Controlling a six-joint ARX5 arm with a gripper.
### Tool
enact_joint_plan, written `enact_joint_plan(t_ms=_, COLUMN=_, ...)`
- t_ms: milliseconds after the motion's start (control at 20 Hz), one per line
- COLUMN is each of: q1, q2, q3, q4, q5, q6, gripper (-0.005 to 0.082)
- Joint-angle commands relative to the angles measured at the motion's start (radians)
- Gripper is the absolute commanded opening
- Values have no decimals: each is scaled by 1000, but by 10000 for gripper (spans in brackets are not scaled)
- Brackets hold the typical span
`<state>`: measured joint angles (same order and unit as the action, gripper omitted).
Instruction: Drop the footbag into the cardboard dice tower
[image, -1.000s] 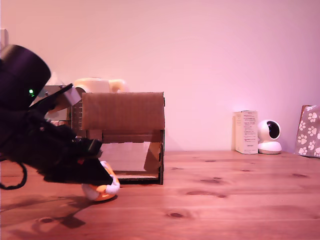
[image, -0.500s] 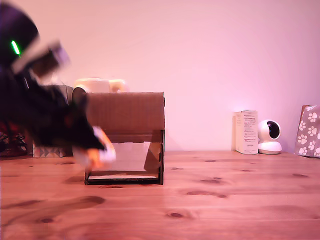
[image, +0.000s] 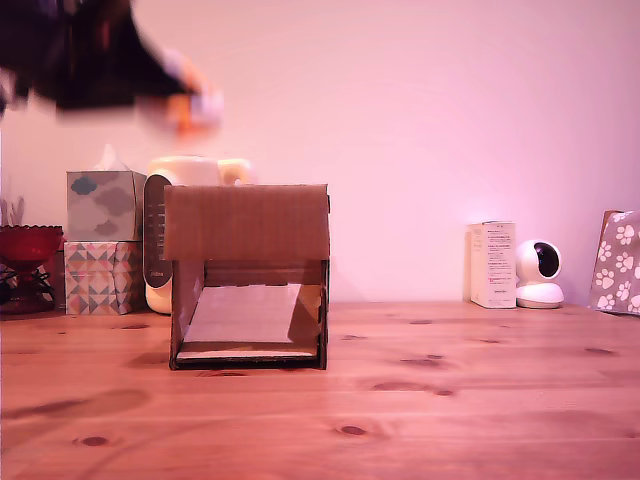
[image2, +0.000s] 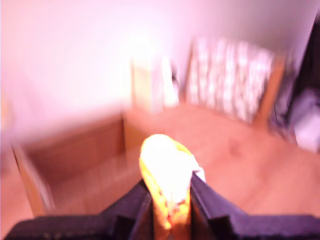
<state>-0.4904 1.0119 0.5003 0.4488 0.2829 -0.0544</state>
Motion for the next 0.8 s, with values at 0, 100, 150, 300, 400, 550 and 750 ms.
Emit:
enact_joint_plan(t_ms=0, q1=-3, q2=34, q3=44, q4=22, q5=-4, q6=-5, gripper=57)
enact_joint_plan(t_ms=100, q1=-3, q2=87, q3=113, q4=8, q5=-4, q6=-5, gripper=59)
enact_joint_plan(t_ms=150, q1=-3, q2=122, q3=156, q4=-8, q5=-4, q6=-4, gripper=62)
enact_joint_plan(t_ms=300, q1=0, q2=246, q3=313, q4=-130, q5=-5, q6=10, gripper=62)
enact_joint_plan(t_ms=400, q1=11, q2=338, q3=426, q4=-228, q5=-13, q6=10, gripper=62)
enact_joint_plan(t_ms=550, q1=27, q2=475, q3=574, q4=-341, q5=-16, q6=38, gripper=62)
enact_joint_plan(t_ms=750, q1=48, q2=599, q3=672, q4=-380, q5=-31, q6=61, gripper=62)
